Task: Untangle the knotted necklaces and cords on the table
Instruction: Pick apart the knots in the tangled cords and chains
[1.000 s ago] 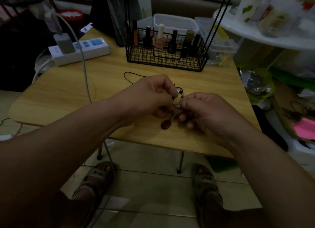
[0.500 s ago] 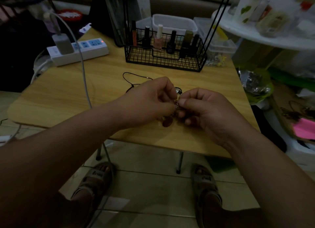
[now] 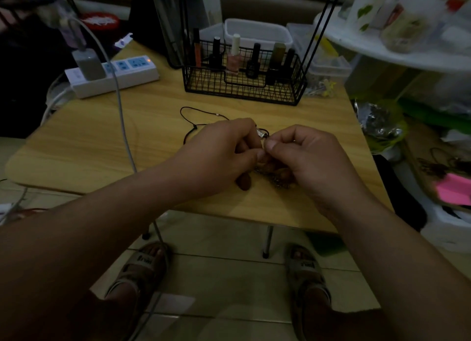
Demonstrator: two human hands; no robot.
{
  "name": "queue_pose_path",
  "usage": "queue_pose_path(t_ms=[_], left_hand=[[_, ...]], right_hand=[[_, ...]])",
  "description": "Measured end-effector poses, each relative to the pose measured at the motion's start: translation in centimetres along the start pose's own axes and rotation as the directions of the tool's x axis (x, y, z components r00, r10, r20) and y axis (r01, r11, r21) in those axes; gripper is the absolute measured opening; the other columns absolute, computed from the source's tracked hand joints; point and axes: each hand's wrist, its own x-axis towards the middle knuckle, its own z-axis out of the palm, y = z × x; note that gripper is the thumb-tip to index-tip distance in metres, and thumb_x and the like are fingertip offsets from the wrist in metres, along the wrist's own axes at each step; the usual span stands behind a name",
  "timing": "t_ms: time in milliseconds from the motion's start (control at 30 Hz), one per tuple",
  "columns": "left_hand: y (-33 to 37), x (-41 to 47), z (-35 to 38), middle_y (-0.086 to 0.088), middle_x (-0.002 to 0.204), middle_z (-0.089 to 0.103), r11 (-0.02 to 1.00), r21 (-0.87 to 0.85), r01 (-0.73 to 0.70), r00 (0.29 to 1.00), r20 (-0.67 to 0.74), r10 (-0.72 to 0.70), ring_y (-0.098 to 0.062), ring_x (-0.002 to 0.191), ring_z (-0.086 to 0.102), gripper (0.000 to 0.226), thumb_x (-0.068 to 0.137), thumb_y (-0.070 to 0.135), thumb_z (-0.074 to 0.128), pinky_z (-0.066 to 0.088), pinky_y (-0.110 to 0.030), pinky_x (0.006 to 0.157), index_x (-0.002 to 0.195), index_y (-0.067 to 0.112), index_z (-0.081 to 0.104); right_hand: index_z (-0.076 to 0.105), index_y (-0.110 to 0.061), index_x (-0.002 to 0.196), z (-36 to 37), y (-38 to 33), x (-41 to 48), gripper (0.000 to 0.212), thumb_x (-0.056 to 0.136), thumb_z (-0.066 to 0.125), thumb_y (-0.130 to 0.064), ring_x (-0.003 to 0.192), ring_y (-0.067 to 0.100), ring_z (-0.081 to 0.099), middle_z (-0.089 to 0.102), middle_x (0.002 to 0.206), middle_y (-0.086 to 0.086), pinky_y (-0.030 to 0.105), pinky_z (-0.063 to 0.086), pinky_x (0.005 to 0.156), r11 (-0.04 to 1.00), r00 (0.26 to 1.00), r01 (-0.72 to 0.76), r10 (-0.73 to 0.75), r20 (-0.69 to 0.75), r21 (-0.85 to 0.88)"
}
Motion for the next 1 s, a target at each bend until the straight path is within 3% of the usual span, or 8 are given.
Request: queue_pose_path(t_ms=[133,233,300,367,533,667,800,1000], left_hand=[[0.3,0.2,-0.8,-0.005,0.077,0.074,0.966,-0.236,0.107,0.994,0.036,-0.101,-0.029,0.069,0.069,0.011,0.103,0.02,0.063,0.058,-0.045,0.068,0.099,0.013,0.07],[0.2,0.4,-1.2,-0.006,0.08,0.071,0.906,-0.385,0.173,0.985,0.073,-0.157,-0.024,0.072,0.063,0.016,0.103,0.022,0.062,0.052,-0.043,0.07,0.099,0.012,0.073],[0.1,0.5,-1.3,-0.006,0.078,0.069,0.883,-0.426,0.195,0.981,0.084,-0.176,-0.022,0.073,0.062,0.016,0.103,0.022,0.062,0.049,-0.04,0.07,0.097,0.012,0.074],[0.1,0.5,-1.4,-0.006,0.076,0.068,0.868,-0.451,0.205,0.979,0.088,-0.185,-0.021,0.072,0.062,0.018,0.102,0.022,0.062,0.048,-0.036,0.069,0.098,0.01,0.074],[0.1,0.6,-1.6,-0.002,0.071,0.067,0.842,-0.483,0.243,0.968,0.062,-0.243,-0.015,0.066,0.062,0.019,0.101,0.022,0.065,0.05,-0.03,0.066,0.102,0.007,0.076],[0.2,0.8,-1.6,-0.001,0.068,0.066,0.83,-0.497,0.253,0.964,0.057,-0.26,-0.014,0.065,0.061,0.016,0.1,0.02,0.066,0.051,-0.031,0.069,0.101,0.008,0.077],[0.5,0.8,-1.5,-0.003,0.068,0.067,0.851,-0.468,0.24,0.967,0.041,-0.25,-0.012,0.061,0.061,0.019,0.1,0.021,0.066,0.05,-0.025,0.06,0.101,0.006,0.076],[0.6,0.8,-1.4,-0.002,0.065,0.071,0.914,-0.351,0.206,0.977,0.029,-0.209,-0.009,0.056,0.063,0.012,0.1,0.017,0.065,0.048,-0.021,0.052,0.098,0.007,0.072]], right_hand=[[0.071,-0.025,0.106,-0.2,0.0,0.2,0.015,0.096,0.066,-0.014,0.087,0.008,0.074,0.079,0.097,-0.004,0.036,0.061,0.078,0.998,1.0,0.014,-0.014,-0.004,-0.058],[0.063,-0.019,0.12,0.3,-0.2,0.0,0.029,0.095,0.065,-0.005,0.097,0.016,0.075,0.079,0.102,0.0,0.043,0.058,0.095,0.999,0.987,0.025,-0.029,0.161,0.027],[0.061,-0.012,0.121,0.5,-0.3,-0.1,0.027,0.097,0.063,-0.001,0.093,0.021,0.076,0.08,0.097,0.006,0.039,0.059,0.091,0.996,0.976,0.036,-0.053,0.212,0.082],[0.062,-0.007,0.119,0.5,-0.4,0.0,0.02,0.1,0.059,-0.003,0.08,0.024,0.072,0.078,0.089,0.007,0.038,0.059,0.078,0.991,0.975,0.012,-0.041,0.218,0.133],[0.068,-0.011,0.104,0.1,0.2,0.6,0.011,0.099,0.059,-0.008,0.05,0.009,0.047,0.063,0.067,-0.003,0.025,0.041,0.046,0.994,0.986,-0.08,0.067,0.153,0.076],[0.071,-0.017,0.095,-0.1,0.4,0.8,0.005,0.097,0.067,-0.021,0.046,-0.002,0.046,0.056,0.055,-0.015,0.014,0.034,0.045,1.0,0.991,-0.005,0.008,0.137,-0.024],[0.073,-0.021,0.089,0.0,0.5,0.9,0.014,0.096,0.069,-0.032,0.05,-0.006,0.049,0.055,0.053,-0.02,0.01,0.035,0.048,0.998,0.995,0.048,-0.044,0.095,-0.045],[0.073,-0.021,0.086,0.1,0.4,0.9,0.009,0.095,0.072,-0.025,0.056,0.01,0.044,0.057,0.063,-0.004,0.021,0.037,0.05,0.988,0.99,0.129,-0.123,0.07,-0.087]])
